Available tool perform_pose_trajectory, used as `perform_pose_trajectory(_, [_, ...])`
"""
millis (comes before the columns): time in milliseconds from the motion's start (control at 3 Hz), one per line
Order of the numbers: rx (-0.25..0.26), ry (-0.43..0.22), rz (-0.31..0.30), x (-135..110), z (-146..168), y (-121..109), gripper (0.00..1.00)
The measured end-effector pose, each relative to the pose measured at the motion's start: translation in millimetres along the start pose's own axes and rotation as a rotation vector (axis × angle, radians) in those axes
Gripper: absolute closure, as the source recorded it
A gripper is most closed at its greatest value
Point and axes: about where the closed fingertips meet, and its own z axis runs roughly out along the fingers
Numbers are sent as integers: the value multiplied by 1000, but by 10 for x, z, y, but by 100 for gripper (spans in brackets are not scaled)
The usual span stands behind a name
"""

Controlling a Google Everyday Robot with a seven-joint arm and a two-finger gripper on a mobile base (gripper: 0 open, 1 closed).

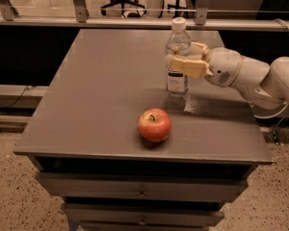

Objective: Place blue plastic bottle upright

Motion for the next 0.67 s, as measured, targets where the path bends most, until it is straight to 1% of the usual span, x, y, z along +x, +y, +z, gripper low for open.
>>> perform_pose_trajectory(333, [6,-15,14,32,-75,6,100])
perform_pose_trajectory(667, [18,-16,33,83,-143,-5,79])
